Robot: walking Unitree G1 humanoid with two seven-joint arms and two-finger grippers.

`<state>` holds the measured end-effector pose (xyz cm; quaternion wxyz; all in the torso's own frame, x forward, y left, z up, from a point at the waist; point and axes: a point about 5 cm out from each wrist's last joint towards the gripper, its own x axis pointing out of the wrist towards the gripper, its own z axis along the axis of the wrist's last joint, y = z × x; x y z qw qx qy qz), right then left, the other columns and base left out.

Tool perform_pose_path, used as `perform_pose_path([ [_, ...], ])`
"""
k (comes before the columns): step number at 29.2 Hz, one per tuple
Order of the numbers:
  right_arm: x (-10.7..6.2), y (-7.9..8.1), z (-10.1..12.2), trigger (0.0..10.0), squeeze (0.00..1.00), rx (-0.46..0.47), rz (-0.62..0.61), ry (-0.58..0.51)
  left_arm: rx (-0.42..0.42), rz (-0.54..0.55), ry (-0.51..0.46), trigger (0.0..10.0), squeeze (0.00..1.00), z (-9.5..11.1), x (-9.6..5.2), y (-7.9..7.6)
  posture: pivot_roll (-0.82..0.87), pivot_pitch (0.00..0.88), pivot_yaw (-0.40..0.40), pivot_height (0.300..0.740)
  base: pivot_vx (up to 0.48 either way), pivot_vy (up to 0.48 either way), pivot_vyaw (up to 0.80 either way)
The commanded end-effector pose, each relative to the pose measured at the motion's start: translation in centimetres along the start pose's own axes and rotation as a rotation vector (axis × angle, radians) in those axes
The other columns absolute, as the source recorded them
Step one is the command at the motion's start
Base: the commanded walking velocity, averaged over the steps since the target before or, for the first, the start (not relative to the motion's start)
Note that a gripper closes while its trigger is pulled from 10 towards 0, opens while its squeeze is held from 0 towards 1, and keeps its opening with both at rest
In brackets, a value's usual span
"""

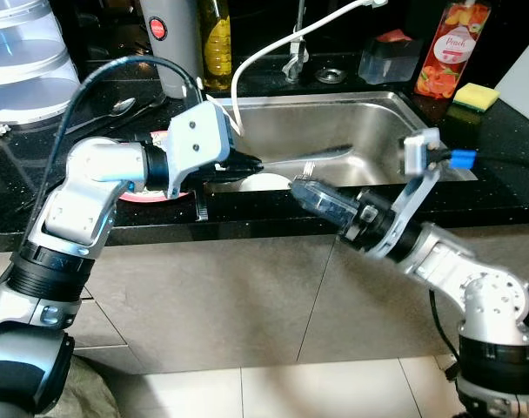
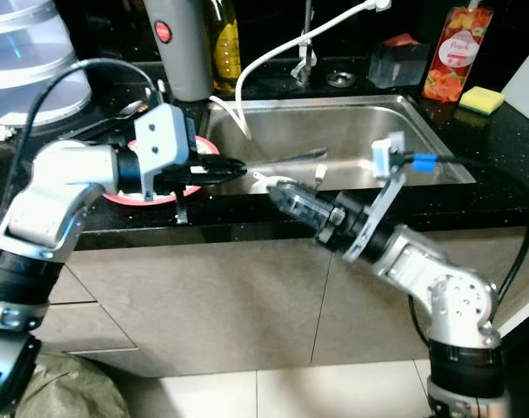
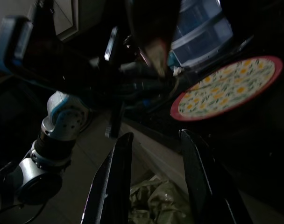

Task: Kitchen organization

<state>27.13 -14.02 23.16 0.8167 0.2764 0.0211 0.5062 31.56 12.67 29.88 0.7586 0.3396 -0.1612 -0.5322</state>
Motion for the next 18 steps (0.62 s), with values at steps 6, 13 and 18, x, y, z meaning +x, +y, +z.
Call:
perform_pose_path([
  [6,0.7,0.0,0.9,10.0,0.0,-0.012,-0.024,-0.052,0.009,-0.037,0.006,10.0,0.0,-0.2,0.0,-0.7,0.03,0.0,0.038,0.74,0.0,0.0,0.0],
  [13,1.0,-0.3,2.2,10.0,0.0,-0.027,-0.052,-0.107,0.002,-0.053,0.001,10.0,0.0,-0.5,0.7,-1.4,0.02,0.0,0.042,0.74,0.0,0.0,0.0],
  [18,0.7,-0.5,2.6,10.0,0.0,-0.033,-0.073,-0.118,-0.004,-0.063,-0.007,10.0,0.0,-0.5,0.9,-1.6,0.01,0.0,0.043,0.74,0.0,0.0,0.0],
])
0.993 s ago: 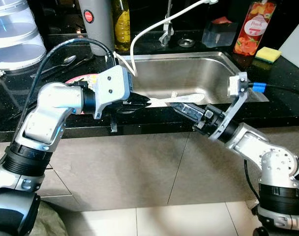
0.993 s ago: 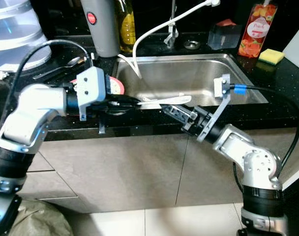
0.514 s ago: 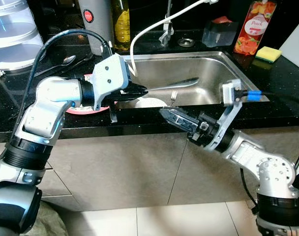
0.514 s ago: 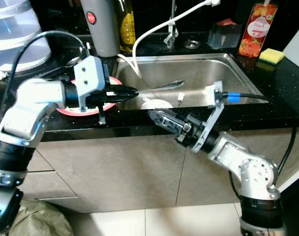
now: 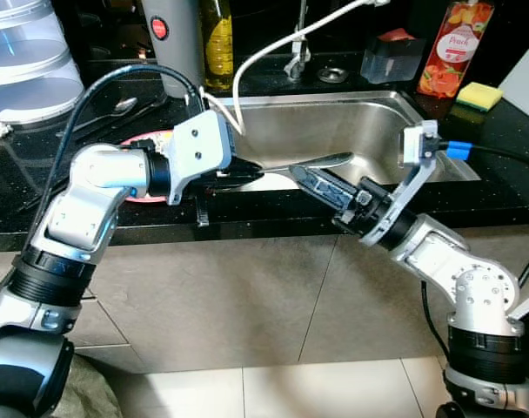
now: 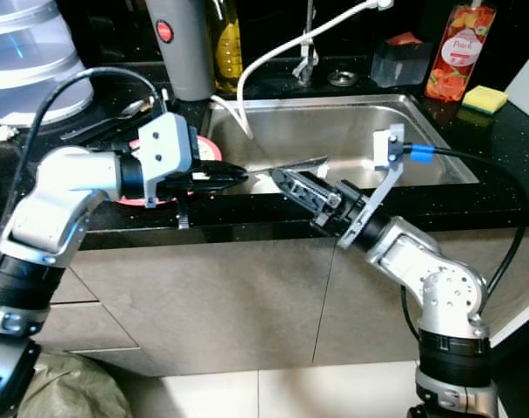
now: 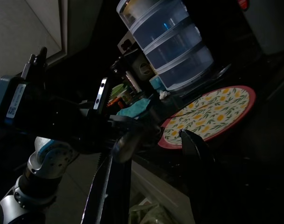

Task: Kitchen organization

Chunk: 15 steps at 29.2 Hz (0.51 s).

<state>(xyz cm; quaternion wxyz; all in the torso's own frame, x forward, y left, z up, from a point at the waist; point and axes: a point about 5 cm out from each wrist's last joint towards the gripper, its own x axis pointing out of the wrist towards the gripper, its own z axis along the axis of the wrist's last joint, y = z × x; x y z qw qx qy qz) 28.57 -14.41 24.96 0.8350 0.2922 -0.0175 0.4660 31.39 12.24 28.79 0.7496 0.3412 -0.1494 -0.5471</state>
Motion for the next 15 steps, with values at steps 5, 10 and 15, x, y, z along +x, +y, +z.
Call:
perform_pose_path([
  [5,-0.17,-0.2,0.63,10.0,0.0,-0.023,-0.022,-0.008,0.006,-0.023,0.009,10.0,0.0,-0.52,0.59,-0.7,0.0,0.0,0.052,0.74,0.0,0.0,0.0],
  [10,-0.26,-0.26,0.81,10.0,0.0,-0.037,-0.032,-0.008,0.008,-0.028,0.007,10.0,0.0,-0.64,1.0,-0.55,-0.01,0.0,0.065,0.74,0.0,0.0,0.0],
  [15,-0.33,-0.03,0.87,10.0,0.0,-0.047,-0.025,-0.009,0.005,-0.018,0.008,10.0,0.0,-0.78,1.35,-0.46,-0.01,0.0,0.068,0.74,0.0,0.0,0.0],
])
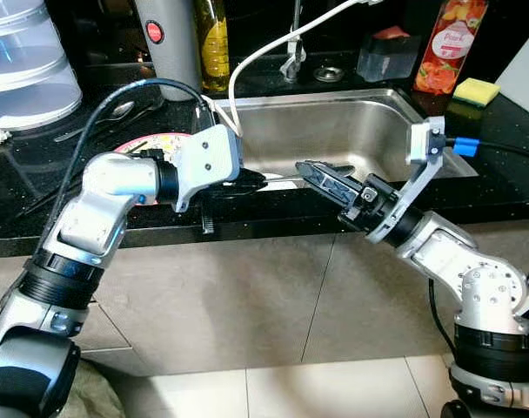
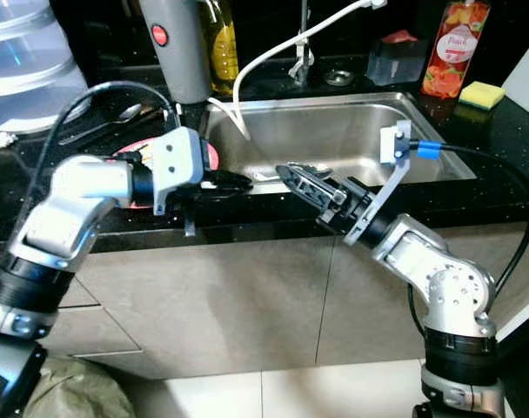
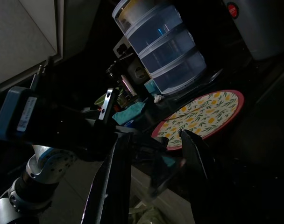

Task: Kitchen organization

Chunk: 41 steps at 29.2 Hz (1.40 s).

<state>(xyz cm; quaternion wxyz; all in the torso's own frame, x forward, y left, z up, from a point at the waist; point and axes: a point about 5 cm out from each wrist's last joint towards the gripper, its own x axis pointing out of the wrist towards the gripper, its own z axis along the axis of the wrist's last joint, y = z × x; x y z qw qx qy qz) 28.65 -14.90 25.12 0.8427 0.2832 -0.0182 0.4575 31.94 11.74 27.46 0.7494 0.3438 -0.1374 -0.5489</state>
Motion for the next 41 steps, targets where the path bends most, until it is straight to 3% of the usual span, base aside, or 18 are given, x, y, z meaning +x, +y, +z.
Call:
perform_pose_path([
  [1,-0.1,0.1,0.4,10.0,0.0,-0.026,-0.011,-0.012,0.015,-0.007,-0.015,10.0,0.0,0.4,0.6,0.2,-0.01,0.0,0.066,0.74,0.0,0.0,0.0],
  [18,0.5,0.5,0.0,10.0,0.0,-0.022,0.004,0.008,0.022,-0.001,-0.034,10.0,0.0,0.6,1.0,0.4,0.0,0.0,0.053,0.74,0.0,0.0,0.0],
  [19,0.6,0.5,0.0,8.1,0.0,-0.02,0.003,0.011,0.02,0.008,-0.033,10.0,0.0,0.6,1.0,0.5,0.0,0.0,0.045,0.74,0.0,0.0,0.0],
  [21,0.6,0.5,0.0,8.1,0.0,-0.019,0.005,0.015,0.019,0.011,-0.034,10.0,0.0,0.6,1.1,0.5,0.0,0.0,0.045,0.74,0.0,0.0,0.0],
  [22,0.7,0.5,-0.1,3.1,0.0,-0.023,0.005,0.019,0.019,0.011,-0.034,10.0,0.0,0.6,1.1,0.4,0.0,0.0,0.045,0.74,0.0,0.0,0.0],
  [23,0.7,0.5,-0.2,0.2,0.0,-0.026,0.003,0.023,0.018,0.013,-0.034,10.0,0.0,0.5,1.1,0.4,0.0,0.0,0.045,0.74,0.0,0.0,0.0],
  [41,0.8,0.7,-0.5,0.0,0.0,-0.014,-0.006,0.003,-0.003,0.009,-0.07,10.0,0.0,0.9,1.8,0.5,-0.01,0.0,0.059,0.74,0.0,0.0,0.0],
])
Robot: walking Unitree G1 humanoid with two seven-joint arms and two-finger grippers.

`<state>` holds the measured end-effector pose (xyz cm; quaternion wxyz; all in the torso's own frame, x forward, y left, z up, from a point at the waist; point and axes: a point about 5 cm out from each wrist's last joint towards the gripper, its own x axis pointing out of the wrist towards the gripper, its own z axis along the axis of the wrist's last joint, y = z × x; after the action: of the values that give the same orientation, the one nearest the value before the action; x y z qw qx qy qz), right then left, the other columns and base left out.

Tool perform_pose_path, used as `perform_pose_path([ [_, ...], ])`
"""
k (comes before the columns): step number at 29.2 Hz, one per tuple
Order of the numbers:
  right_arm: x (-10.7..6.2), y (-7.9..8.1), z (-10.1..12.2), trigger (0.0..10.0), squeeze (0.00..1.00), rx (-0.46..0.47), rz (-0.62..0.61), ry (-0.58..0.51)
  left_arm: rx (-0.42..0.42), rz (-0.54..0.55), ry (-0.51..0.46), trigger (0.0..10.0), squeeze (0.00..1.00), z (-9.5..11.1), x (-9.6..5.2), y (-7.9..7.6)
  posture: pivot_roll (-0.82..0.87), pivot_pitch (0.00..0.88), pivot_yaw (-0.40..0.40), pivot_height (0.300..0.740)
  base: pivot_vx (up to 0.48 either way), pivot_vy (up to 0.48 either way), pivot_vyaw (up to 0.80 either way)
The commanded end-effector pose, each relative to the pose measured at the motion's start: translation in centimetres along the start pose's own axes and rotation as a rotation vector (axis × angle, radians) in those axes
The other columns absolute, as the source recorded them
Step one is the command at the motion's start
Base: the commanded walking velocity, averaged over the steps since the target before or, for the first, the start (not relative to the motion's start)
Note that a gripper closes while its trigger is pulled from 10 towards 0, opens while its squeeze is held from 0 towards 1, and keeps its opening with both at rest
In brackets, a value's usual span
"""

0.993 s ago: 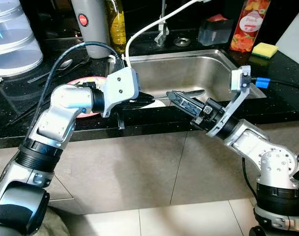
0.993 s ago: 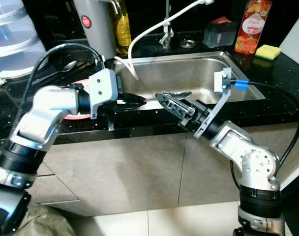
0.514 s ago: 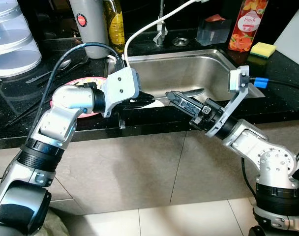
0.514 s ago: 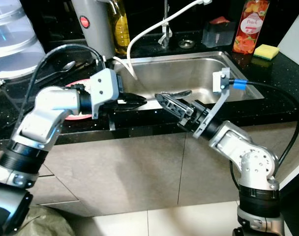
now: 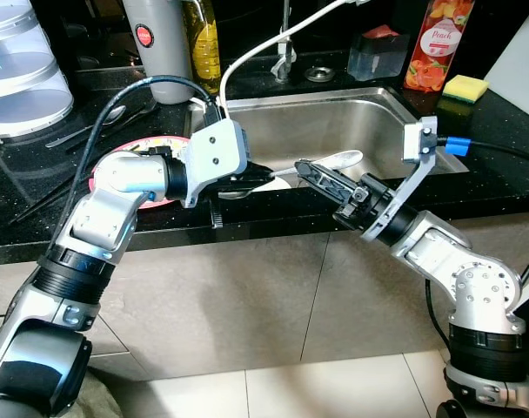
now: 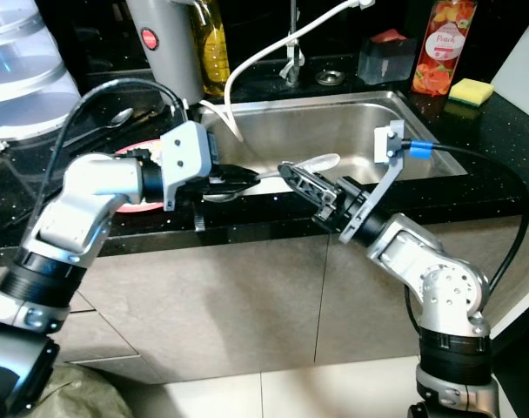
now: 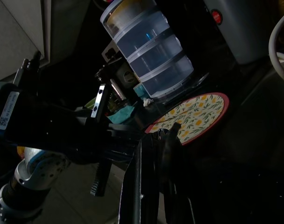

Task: Kitchen organization

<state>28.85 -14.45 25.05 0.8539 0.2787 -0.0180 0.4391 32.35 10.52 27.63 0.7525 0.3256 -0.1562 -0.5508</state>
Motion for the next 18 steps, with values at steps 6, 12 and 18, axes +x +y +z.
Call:
perform_pose_path([
  [6,0.2,1.0,-0.5,10.0,0.0,-0.002,0.055,0.024,0.003,0.067,-0.045,10.0,1.0,0.7,1.0,0.8,-0.01,0.0,0.057,0.74,0.0,0.0,0.0],
  [12,0.4,1.0,-0.6,10.0,0.0,-0.002,0.05,0.023,-0.084,0.053,-0.079,10.0,0.0,1.2,-0.4,1.2,0.01,0.0,0.047,0.74,0.0,0.0,0.0],
  [18,1.2,-1.2,-0.2,10.0,0.0,-0.058,-0.087,-0.004,-0.157,0.183,-0.162,10.0,0.0,2.0,-3.5,2.5,0.02,0.0,0.038,0.74,0.0,0.0,0.0],
])
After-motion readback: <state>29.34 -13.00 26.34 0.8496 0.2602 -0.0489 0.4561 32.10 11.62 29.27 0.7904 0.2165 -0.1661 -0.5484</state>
